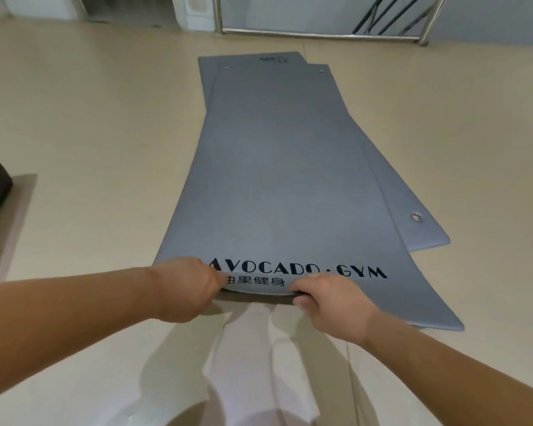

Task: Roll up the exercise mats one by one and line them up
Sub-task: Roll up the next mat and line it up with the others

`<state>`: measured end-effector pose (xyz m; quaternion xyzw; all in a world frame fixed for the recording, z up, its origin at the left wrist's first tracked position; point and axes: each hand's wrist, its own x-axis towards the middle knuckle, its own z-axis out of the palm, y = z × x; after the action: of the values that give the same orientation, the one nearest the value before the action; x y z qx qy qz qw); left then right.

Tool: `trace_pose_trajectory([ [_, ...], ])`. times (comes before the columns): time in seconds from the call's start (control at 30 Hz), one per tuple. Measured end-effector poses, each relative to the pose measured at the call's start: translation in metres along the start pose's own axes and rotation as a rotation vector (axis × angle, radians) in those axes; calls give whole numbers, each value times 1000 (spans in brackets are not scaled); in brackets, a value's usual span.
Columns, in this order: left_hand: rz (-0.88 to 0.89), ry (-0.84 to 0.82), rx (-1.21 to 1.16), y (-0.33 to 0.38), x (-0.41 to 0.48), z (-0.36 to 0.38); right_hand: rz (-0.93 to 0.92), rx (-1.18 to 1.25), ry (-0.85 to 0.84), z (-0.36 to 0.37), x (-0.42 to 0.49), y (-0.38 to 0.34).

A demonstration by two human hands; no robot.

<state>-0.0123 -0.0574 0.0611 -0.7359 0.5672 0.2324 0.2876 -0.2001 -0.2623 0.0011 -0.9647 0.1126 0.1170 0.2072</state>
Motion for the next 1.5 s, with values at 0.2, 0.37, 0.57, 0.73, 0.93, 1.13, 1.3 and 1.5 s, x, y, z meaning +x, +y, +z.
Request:
trace_pose_trajectory([
  [0.2,169,-407,-424,7,-40,-8,102,107,-587,-46,-18,-42],
  [0.37,74,-313,-485,-12,-38,-25,107,101,-589,-73,-3,-38],
  [0.57,11,577,-19,9,-10,-14,193,-39,-275,-81,64,-15],
  [0.73,-105,186,-83,51,7,8,160,-287,83,-71,89,-30],
  [0.93,-86,260,-170,38,43,14,148,-508,128,-45,31,-50],
  [1.13,40,161,-265,20,64,14,305,-524,-301,-13,9,-17],
  [1.3,82,89,-351,19,73,25,186,-419,-358,-13,29,2],
  [1.5,73,62,-497,9,71,24,226,-83,-585,-30,58,21],
])
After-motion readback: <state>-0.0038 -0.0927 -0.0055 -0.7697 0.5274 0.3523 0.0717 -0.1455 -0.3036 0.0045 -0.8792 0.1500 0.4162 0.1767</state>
